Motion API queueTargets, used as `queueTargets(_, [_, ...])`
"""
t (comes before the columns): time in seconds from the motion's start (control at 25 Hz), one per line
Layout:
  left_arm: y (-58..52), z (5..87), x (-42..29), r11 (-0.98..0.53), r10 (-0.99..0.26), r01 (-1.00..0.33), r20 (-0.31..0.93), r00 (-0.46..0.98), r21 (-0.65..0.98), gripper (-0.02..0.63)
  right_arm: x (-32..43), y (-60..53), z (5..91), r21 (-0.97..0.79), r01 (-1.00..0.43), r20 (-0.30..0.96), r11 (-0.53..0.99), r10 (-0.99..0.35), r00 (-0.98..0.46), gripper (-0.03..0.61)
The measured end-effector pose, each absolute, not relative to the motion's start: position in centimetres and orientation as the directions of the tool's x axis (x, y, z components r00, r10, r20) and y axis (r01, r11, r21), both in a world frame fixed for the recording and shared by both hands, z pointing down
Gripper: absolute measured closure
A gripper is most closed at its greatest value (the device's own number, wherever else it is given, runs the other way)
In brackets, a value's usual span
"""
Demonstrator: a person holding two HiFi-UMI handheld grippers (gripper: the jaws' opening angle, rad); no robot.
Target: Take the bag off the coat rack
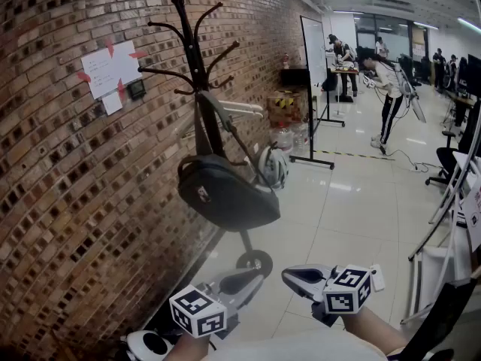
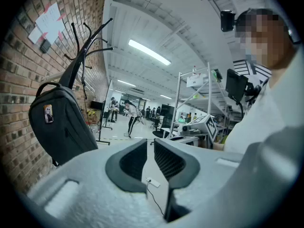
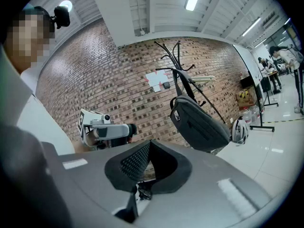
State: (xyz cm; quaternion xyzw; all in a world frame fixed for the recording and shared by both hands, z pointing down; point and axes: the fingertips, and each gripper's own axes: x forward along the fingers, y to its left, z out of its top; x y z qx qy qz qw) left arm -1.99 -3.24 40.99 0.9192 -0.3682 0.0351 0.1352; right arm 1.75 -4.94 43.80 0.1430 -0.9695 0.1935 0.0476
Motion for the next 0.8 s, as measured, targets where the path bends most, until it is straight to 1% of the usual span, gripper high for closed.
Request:
queueTargets(0.08, [-4.2, 40.6, -2.1, -0.686, -0.674, -0.690, 0.153, 0.722, 0.232, 0.564, 2.3, -5.6, 43.6, -0.360, -0.297, 0.135, 0.884, -0.265, -0.955, 0.580])
queueTargets(0.2, [-6.4, 39.4, -2.6, -0.677, -0.692, -0.702, 0.135, 0.710, 0.221, 0.513, 3.0, -7.0, 43.0, -0.357, -0.306, 0.117, 0.883, -0.282, -0.952, 0.580])
queueTargets(0.32, [-8.7, 38.2, -3.7, -0.671, -0.703, -0.712, 0.128, 0.700, 0.207, 0.440, 4.0, -8.6, 43.1, -0.364, -0.332, 0.113, 0.870, -0.313, -0.943, 0.580])
queueTargets(0.52, [-13.5, 35.9, -6.3, -0.664, -0.724, -0.729, 0.101, 0.682, 0.165, 0.368, 4.9, -12.0, 43.3, -0.361, -0.394, 0.118, 0.846, -0.377, -0.919, 0.580])
queueTargets(0.64, [-16.8, 34.6, -8.3, -0.654, -0.742, -0.744, 0.080, 0.666, 0.133, 0.337, 4.3, -14.6, 42.8, -0.333, -0.418, 0.128, 0.845, -0.399, -0.908, 0.580])
queueTargets(0.8, [-22.0, 33.6, -12.0, -0.582, -0.803, -0.803, 0.066, 0.593, 0.129, 0.317, 2.3, -19.2, 41.1, -0.270, -0.429, 0.130, 0.862, -0.409, -0.903, 0.580])
